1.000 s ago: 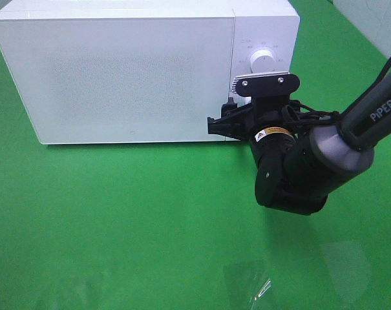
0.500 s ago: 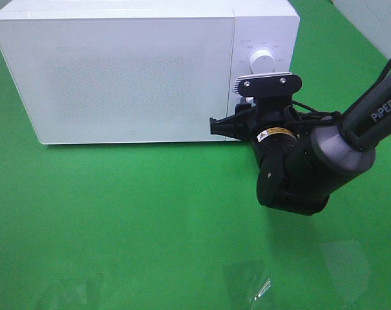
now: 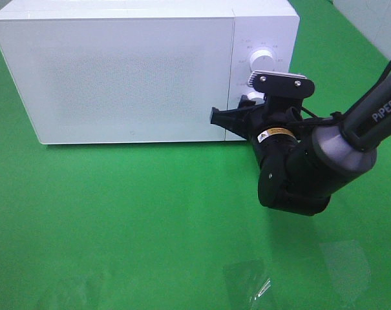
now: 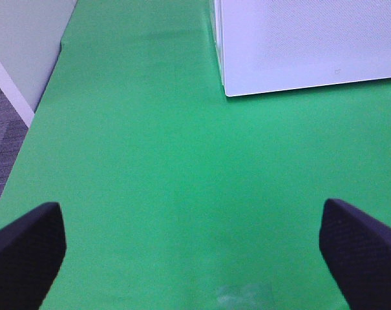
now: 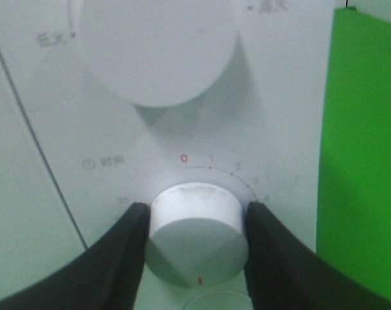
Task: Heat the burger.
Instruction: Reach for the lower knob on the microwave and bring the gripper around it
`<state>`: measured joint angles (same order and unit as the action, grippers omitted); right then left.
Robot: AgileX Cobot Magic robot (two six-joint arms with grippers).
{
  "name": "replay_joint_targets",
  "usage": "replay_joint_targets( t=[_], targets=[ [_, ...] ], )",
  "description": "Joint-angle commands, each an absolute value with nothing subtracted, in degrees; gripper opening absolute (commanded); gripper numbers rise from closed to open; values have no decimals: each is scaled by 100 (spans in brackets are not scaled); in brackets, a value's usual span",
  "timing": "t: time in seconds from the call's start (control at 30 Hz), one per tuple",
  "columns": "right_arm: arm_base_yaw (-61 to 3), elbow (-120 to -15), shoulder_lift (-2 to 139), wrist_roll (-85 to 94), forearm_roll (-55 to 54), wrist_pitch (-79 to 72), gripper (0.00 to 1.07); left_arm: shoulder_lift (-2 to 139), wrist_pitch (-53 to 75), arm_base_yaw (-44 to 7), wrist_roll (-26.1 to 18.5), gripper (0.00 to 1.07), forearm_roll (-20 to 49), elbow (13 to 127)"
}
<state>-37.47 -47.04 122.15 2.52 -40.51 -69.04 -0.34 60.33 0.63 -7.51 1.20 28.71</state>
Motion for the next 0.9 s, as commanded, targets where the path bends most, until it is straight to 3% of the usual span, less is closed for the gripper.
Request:
replay_joint_targets(
  t=[0.03,0.5,0.9],
  targets=[
    [-3724,-4836,12215,-1673,-3644,-6709,0,-166,5953,69,-733,100,149,2859],
    [-3724,-4836,12215,-7385,-3495,-6893,0,-166,5953,69,-733,100,149,2859],
    [-3724,-4836,12215,-8371,-3243,-7259,0,-166,5953,69,-733,100,149,2859]
  ],
)
